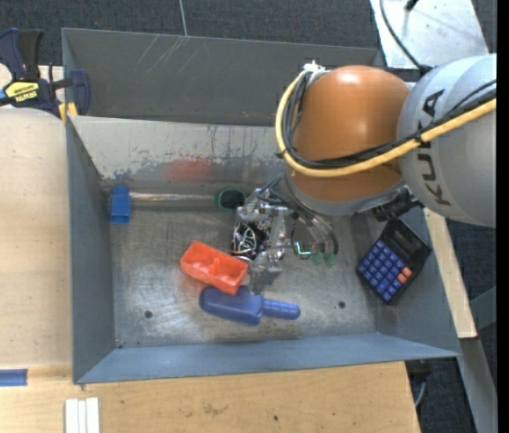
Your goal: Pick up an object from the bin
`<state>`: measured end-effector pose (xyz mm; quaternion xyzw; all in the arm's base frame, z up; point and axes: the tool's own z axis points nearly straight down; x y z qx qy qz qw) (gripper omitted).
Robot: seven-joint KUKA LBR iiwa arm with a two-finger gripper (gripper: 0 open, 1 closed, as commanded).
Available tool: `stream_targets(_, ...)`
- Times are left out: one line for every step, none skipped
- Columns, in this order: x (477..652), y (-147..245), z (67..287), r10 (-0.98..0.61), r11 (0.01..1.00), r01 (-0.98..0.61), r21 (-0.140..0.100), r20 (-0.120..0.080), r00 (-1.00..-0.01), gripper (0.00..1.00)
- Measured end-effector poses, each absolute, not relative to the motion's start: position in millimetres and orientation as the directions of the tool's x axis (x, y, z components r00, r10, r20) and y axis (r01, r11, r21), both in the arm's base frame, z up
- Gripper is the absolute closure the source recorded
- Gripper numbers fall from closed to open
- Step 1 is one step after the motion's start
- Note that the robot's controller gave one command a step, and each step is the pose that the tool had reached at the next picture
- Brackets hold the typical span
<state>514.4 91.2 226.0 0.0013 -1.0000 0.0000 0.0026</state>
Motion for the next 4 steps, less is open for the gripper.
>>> stream_targets(516.1,90.6,230.0,0.0,1.0,0.0,0.001,-0.003,-1.0,0.0)
stream_targets(501.9,71.2,157.1,-0.069,0.998,-0.069,0.0,-0.007,-0.998,0.0)
stream_targets(497.1,61.3,91.3,0.072,0.997,0.072,0.001,-0.004,-0.997,0.0)
stream_targets(493.6,70.5,73.8,0.112,0.994,0.112,-0.001,-0.011,-0.994,0.0)
